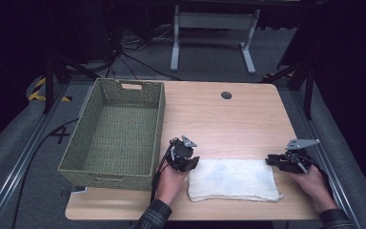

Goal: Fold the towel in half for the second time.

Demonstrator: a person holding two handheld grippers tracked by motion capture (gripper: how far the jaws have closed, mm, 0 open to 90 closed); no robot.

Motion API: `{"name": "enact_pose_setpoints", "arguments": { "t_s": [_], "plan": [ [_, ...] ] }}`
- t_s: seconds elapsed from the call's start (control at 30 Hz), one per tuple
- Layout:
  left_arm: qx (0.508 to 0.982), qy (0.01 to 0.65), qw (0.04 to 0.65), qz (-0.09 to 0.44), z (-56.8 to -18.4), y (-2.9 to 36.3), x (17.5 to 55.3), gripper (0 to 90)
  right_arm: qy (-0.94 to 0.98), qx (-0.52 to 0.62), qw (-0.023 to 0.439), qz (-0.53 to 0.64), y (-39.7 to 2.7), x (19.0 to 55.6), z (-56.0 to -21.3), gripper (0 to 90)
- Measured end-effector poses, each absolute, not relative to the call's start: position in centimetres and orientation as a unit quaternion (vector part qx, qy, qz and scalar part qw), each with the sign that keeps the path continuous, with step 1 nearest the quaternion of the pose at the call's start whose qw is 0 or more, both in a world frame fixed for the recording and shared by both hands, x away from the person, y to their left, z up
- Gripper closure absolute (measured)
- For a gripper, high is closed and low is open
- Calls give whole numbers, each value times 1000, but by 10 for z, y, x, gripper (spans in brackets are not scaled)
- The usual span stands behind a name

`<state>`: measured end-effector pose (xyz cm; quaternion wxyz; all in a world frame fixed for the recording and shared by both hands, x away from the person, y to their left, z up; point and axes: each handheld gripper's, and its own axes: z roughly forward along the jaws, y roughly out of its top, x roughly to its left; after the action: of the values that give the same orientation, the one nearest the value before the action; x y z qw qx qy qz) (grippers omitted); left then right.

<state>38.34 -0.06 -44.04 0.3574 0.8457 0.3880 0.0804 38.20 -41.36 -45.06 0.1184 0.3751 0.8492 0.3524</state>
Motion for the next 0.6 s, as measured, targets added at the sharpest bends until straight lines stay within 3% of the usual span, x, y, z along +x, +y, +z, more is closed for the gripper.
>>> {"name": "enact_pose_setpoints", "arguments": {
  "t_s": [0.07,0.23,0.4,0.5,0.6],
  "plan": [
    [846,392,352,78,-443,-1,384,649,847,380,114,354,-414,382,-453,729],
    [850,393,343,77,-450,-1,387,618,852,374,111,349,-413,379,-452,841],
    [853,402,323,77,-455,-2,389,631,855,369,117,346,-411,379,-452,866],
    [859,395,316,83,-455,-3,388,694,856,368,120,344,-412,378,-452,869],
    [864,383,318,77,-455,-4,388,820,856,367,124,342,-412,379,-451,873]
  ]
}}
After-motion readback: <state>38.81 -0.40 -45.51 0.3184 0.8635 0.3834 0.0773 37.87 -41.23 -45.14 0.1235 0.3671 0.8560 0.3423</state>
